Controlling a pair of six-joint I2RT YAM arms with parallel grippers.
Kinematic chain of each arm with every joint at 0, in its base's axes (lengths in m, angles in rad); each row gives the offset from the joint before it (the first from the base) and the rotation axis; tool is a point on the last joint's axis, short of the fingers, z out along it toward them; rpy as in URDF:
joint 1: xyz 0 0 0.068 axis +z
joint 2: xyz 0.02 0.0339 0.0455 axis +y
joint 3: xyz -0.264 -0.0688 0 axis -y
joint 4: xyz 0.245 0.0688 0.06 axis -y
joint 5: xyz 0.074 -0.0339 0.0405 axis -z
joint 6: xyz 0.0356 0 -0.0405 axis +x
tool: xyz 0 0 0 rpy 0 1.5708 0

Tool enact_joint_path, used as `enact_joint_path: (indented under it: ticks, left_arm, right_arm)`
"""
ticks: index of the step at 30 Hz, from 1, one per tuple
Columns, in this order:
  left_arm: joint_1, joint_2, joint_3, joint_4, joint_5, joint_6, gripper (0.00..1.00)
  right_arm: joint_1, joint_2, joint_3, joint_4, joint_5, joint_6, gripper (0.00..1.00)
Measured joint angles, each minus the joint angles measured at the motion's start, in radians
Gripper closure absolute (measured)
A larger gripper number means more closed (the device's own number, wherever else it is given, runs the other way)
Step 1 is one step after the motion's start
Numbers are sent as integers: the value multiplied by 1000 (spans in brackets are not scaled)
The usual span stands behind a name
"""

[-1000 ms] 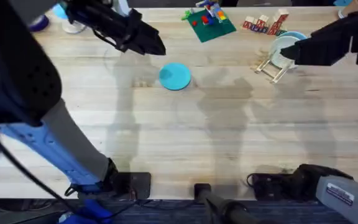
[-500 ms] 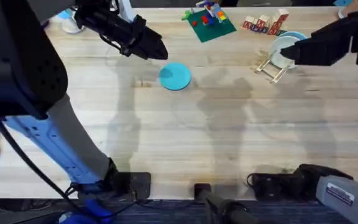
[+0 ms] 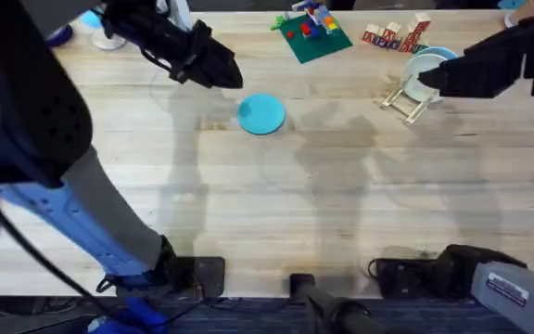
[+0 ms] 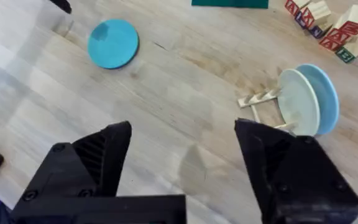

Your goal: Pick up the plates from the table one by one and place each into a slot on the dish rack.

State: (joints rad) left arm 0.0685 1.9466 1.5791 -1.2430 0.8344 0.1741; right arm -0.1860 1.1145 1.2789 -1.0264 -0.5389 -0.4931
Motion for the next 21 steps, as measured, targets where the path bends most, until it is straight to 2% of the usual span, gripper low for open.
enact_joint_path:
  ticks: [5,17,21]
  left_arm:
    - [5,-50,0,0,-12,4,957]
    - [-1,-51,0,3,-18,21,959]
    - [-1,-51,-26,35,-19,24,959]
  right_arm:
    - [0,0,0,2,0,0,5]
    - [0,0,0,2,0,0,5]
    - [0,0,0,1,0,0,5]
